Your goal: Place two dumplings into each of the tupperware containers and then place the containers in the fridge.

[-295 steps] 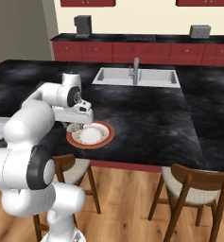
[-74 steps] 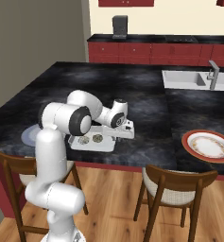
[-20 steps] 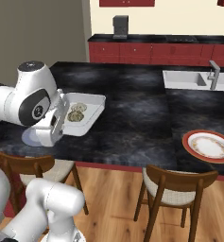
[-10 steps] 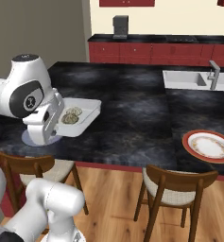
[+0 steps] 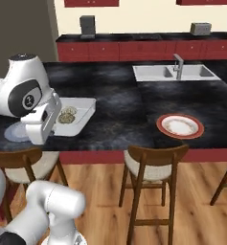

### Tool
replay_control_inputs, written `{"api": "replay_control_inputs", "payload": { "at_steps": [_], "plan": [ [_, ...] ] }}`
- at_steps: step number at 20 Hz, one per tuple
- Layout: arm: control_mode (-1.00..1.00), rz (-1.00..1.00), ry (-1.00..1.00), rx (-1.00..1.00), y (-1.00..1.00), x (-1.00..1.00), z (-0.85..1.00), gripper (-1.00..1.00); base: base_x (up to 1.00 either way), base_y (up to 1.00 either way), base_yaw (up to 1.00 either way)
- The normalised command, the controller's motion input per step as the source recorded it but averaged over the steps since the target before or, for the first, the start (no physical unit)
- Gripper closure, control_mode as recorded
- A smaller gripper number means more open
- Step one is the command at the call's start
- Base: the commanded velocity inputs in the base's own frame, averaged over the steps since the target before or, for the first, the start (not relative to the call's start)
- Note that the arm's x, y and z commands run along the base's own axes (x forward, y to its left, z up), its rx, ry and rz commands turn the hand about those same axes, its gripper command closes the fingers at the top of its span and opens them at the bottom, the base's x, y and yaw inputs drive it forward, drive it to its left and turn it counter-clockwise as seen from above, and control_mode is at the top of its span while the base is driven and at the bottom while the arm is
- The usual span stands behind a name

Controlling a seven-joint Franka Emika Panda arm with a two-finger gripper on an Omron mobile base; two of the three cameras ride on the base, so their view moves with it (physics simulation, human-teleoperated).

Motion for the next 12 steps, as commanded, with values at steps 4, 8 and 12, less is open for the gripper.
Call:
{"api": "replay_control_inputs", "payload": {
  "at_steps": [4, 8, 12],
  "plan": [
    [1.0, 0.0, 0.0, 0.0, 0.0, 0.0, 0.0, 1.0, -0.09, 0.0, -0.99],
    [1.0, 0.0, 0.0, 0.0, 0.0, 0.0, 0.0, 1.0, 0.0, 0.0, -1.0],
    [1.0, 0.0, 0.0, 0.0, 0.0, 0.0, 0.0, 1.0, 0.0, 0.0, -0.96]
  ]
}}
